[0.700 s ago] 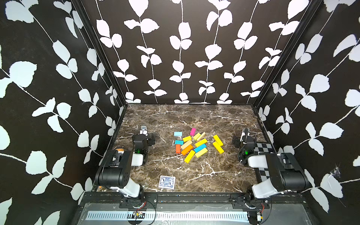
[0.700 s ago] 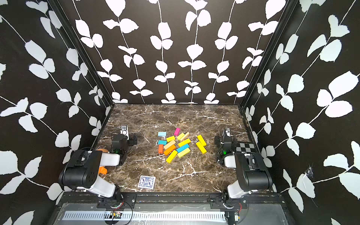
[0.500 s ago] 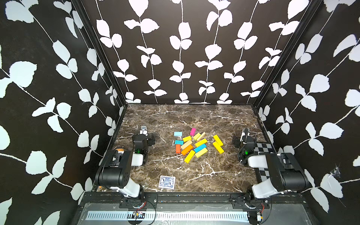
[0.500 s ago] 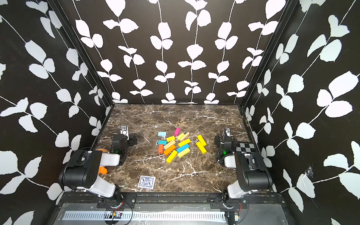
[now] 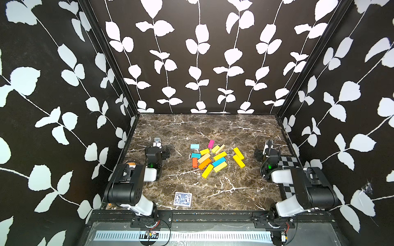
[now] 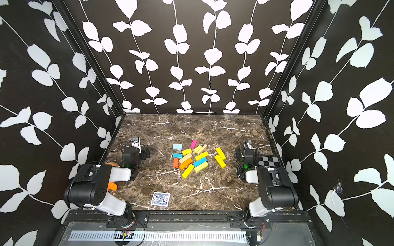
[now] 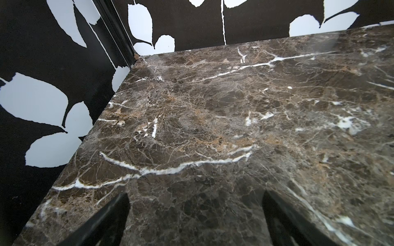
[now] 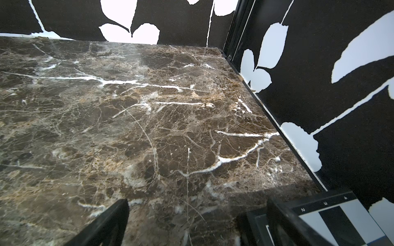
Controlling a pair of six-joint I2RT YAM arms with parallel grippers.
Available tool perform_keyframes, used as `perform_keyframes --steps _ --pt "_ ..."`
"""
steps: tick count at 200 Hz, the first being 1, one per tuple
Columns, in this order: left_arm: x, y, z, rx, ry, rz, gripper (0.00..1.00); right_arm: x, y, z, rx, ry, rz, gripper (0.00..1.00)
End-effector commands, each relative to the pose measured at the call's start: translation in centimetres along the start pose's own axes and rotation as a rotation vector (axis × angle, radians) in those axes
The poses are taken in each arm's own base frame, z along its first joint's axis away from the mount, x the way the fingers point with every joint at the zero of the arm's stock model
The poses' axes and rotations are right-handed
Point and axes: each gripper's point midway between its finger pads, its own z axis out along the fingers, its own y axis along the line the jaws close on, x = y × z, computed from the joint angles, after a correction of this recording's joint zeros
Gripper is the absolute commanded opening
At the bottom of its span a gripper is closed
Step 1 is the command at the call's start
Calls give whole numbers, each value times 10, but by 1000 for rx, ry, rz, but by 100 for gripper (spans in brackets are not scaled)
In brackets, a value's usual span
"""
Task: Assemble the letter h with building blocks
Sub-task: Pick up the building block from the center of the board.
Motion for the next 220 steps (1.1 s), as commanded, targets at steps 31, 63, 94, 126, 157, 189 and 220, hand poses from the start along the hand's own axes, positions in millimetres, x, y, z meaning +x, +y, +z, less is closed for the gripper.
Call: perform_keyframes --steps 31,63,94,126,157,189,220 --pt "-14 3 2 -12 -40 -2 99 -20 0 2 12 -64 10 99" --pt "-14 3 2 -11 -40 -1 99 -20 0 2 12 -64 9 99" --pt "-14 4 2 -13 -42 -3 99 -20 0 2 12 -63 9 99" --pt "-14 4 2 -12 -41 -1 99 -21 0 3 12 -64 10 99" --pt "-29 5 -3 -36 -14 24 99 -42 -3 -4 24 -39 -7 99" --pt "-60 -5 -20 -71 -23 118 99 -68 1 -20 36 -9 -37 99" --pt "-97 -26 -41 23 -147 18 99 -95 8 -35 109 -21 -48 99"
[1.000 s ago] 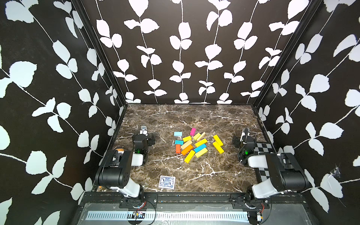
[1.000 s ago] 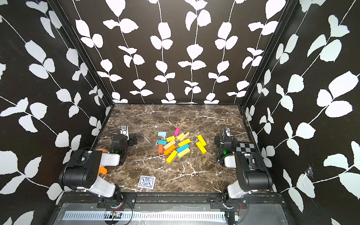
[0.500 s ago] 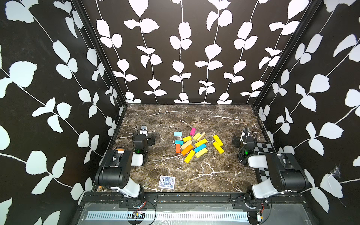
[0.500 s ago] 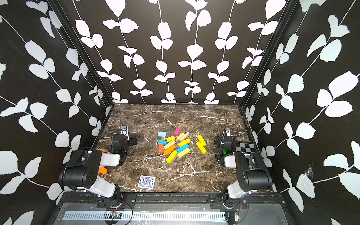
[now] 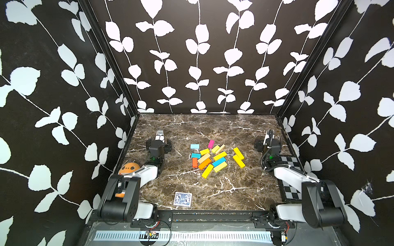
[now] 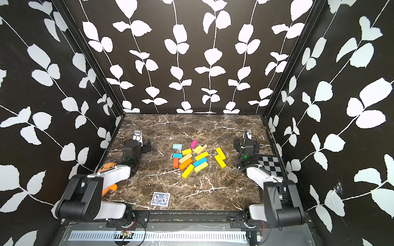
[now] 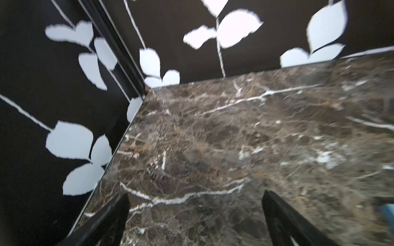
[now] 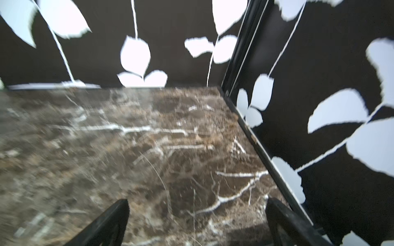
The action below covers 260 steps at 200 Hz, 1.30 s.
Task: Assemble the letter h with building blocks
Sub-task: Pick up the building block from the center of the board.
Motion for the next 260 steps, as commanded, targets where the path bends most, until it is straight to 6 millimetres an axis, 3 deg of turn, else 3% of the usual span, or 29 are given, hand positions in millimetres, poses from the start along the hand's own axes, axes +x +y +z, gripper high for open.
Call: perform_keyframes --steps 1,12,22,37,44,56,68,87,126,155,176,220,260 --pt "-20 -6 -11 39 -46 -53 99 0 -4 -9 99 67 -57 99" --pt "-36 -13 -11 85 -98 -126 99 -10 -13 -12 178 62 -15 99" --pt "-48 -11 -7 84 -113 -225 99 -15 -35 -19 306 61 148 99" --pt "-53 -4 -3 49 -43 -415 99 7 -72 -46 524 126 429 100" --pt "-51 -1 -3 20 8 -509 99 12 -73 -44 486 155 496 100" --pt "-41 7 -6 -43 80 -635 99 11 -46 -25 232 182 509 99" --pt "-28 11 -10 -58 131 -761 99 16 -48 -27 223 147 596 99" --pt "-37 -2 -8 92 79 -820 99 8 -34 -28 97 107 617 99" --pt "-51 -26 -11 262 64 -833 99 10 6 -28 -53 306 409 99" --pt "-74 -51 -24 452 67 -834 99 14 43 -40 -147 324 293 98" --pt "-81 -82 -39 585 115 -766 99 22 69 -49 -233 376 246 97" --pt "-26 -161 -92 699 390 -446 99 41 126 -79 -426 449 98 95" --pt "31 -231 -140 918 648 -281 98 55 160 -103 -525 466 12 94"
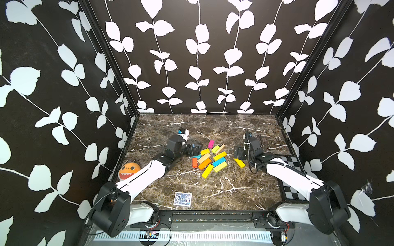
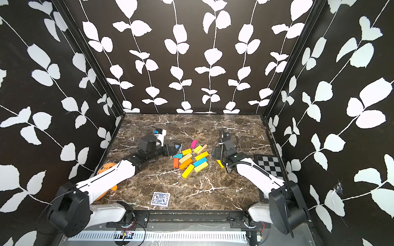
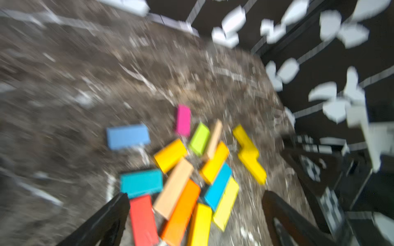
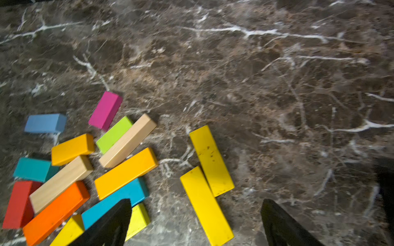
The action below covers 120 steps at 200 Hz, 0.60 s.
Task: Assemble the letter h with building blocks
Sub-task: Pick up the building block from the center of the board.
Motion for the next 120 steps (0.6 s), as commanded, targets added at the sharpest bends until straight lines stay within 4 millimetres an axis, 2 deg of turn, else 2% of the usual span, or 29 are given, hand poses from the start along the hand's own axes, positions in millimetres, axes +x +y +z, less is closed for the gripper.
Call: perform_keyframes --steps 1,14,19,37,51,59,83,120 --pt "59 -11 14 26 241 69 98 2 21 -2 -54 5 -52 93" --pt "80 -7 18 -32 306 126 96 8 29 -2 -75 13 -65 93" --pt "91 -14 19 -34 333 160 95 10 32 -2 -82 13 -72 93" --pt "105 -15 19 -68 353 206 95 14 39 -4 -86 10 -100 92" --pt "111 -19 16 -86 344 277 95 14 41 -6 -77 -14 -100 93" --pt "114 -23 12 -98 347 322 95 15 41 -8 -70 -28 -93 99" --pt "120 -34 2 -120 355 436 96 16 42 -8 -68 -67 -73 99" --pt "121 -39 -2 -85 326 452 98 19 50 -8 -100 -37 -54 99"
